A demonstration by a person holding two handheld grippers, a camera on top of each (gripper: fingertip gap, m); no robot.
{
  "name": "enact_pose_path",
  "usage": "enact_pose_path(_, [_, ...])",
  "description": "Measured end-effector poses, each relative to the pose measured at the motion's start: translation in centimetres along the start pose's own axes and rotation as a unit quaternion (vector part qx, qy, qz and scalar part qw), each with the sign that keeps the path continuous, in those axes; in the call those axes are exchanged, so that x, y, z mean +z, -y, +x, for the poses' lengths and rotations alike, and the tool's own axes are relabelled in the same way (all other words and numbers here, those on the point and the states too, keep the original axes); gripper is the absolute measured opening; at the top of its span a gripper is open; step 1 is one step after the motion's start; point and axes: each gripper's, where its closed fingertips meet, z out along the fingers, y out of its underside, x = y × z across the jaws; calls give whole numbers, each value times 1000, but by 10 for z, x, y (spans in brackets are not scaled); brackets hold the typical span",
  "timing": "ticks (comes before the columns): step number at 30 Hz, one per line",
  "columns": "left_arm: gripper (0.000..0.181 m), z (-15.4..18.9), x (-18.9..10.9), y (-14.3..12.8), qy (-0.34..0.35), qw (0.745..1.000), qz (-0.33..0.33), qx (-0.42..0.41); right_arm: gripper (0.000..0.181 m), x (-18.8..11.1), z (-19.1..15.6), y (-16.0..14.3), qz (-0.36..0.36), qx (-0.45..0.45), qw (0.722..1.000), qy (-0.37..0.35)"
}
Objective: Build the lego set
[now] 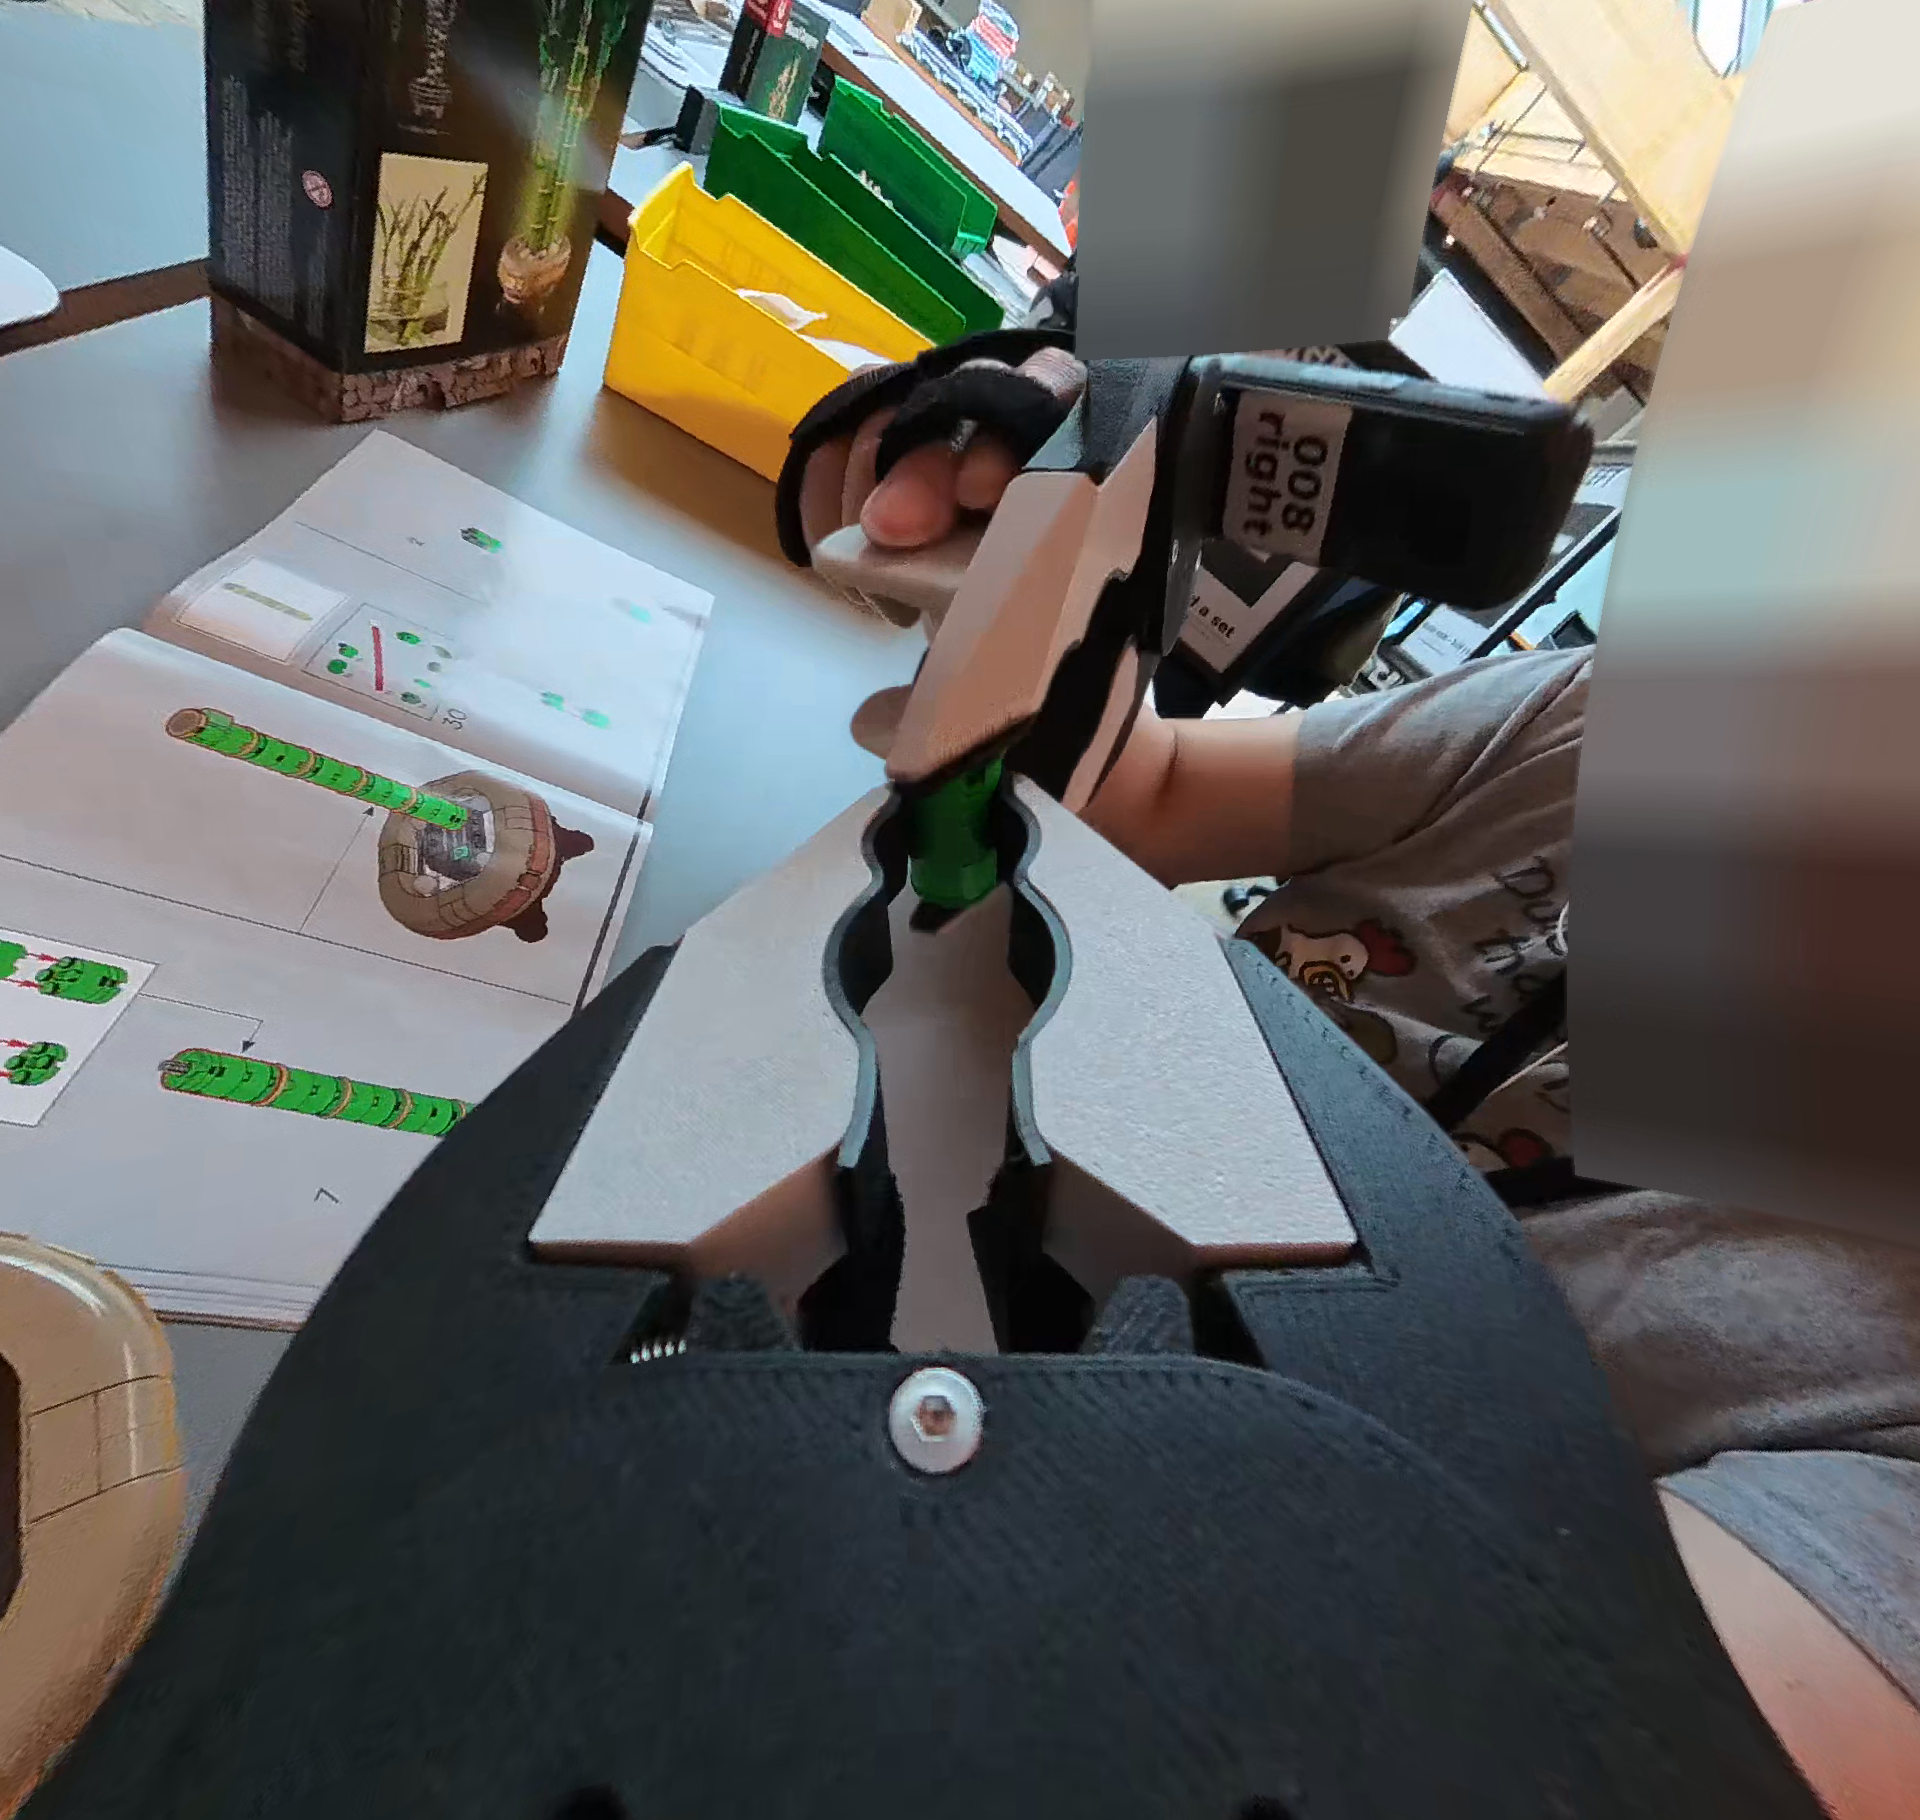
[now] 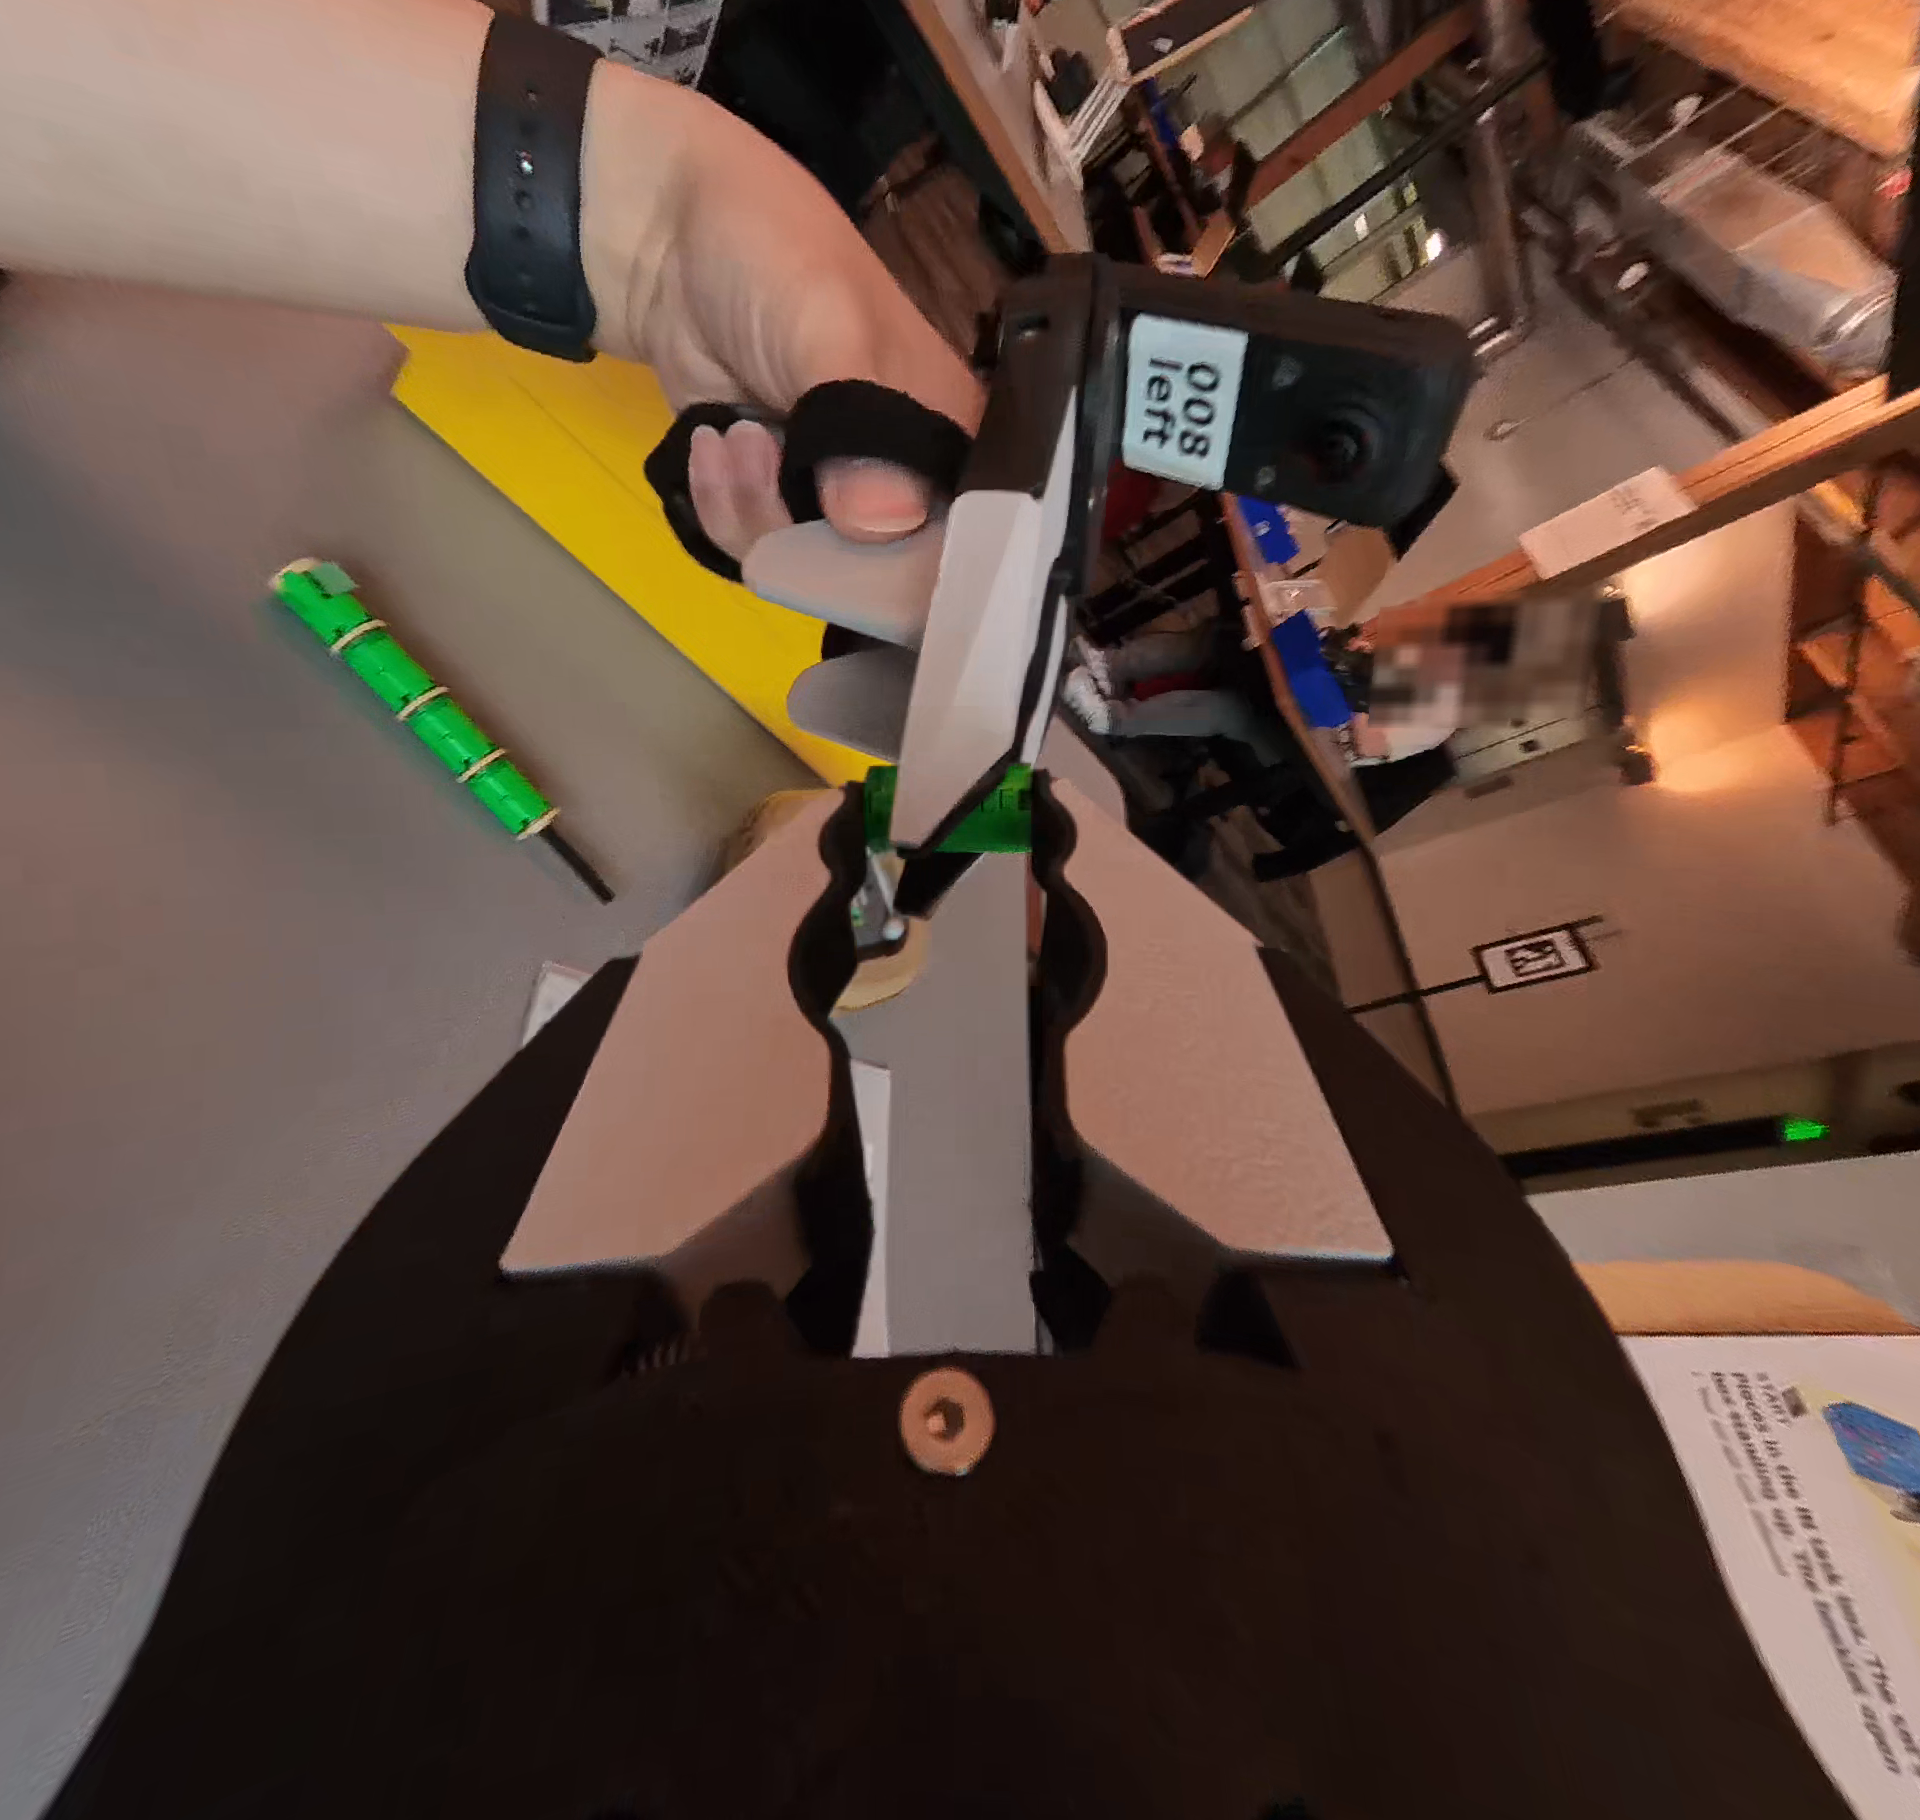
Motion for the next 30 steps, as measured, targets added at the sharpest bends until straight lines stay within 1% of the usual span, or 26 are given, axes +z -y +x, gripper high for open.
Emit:
enact_pose_path(3, [14, 4, -5, 4, -23, 999, 18, -16, 31, 2, 4, 5, 23, -3, 999, -22])
enact_pose_path(5, [14, 1, -6, 5, -19, 999, 22, -26, 35, 4, 3, 2, 13, -3, 1000, -22])
enact_pose_path(7, [14, -3, -7, 5, -11, 999, 23, -34, 35, 7, 5, -3, -1, -13, 999, -36])
enact_pose_path(10, [14, -5, -7, 9, -18, 998, 39, -56, 38, 10, 7, -4, 1, -2, 999, -49])
enact_pose_path(15, [14, -4, -2, 5, -22, 998, 24, -55, 33, 12, 5, -8, -3, 0, 999, -50])
enact_pose_path(17, [14, -3, -3, 5, -30, 997, 28, -60, 32, 12, 5, -9, -4, 17, 999, -48])
enact_pose_path(19, [21, -4, -3, 7, -36, 996, 37, -69, 33, 12, 7, -11, -13, 19, 998, -55])
enact_pose_path(21, [27, -8, -3, 6, -31, 996, 38, -75, 32, 11, 13, -16, -27, 2, 997, -77])
enact_pose_path(22, [30, -11, -3, 4, -23, 996, 36, -74, 32, 10, 15, -17, -27, 0, 996, -82])
enact_pose_path(25, [24, -15, -3, 6, -6, 999, 39, -30, 32, 12, 17, -17, -23, -14, 995, -99])
enact_pose_path(26, [21, -16, -4, 5, 2, 999, 33, -7, 32, 13, 15, -17, -22, -13, 995, -92])
enact_pose_path(27, [15, -19, -5, 3, 16, 1000, 23, 7, 33, 13, 12, -17, -19, -2, 997, -78])
enact_pose_path(28, [15, -21, -7, 2, 28, 999, 19, 17, 39, 13, 11, -22, -28, 12, 998, -63])
enact_pose_path(29, [15, -23, -10, 3, 38, 999, 21, 23, 44, 12, 8, -27, -38, 33, 998, -37])
enact_pose_path(30, [15, -23, -13, 3, 45, 998, 24, 31, 49, 9, 2, -33, -46, 70, 997, 3])
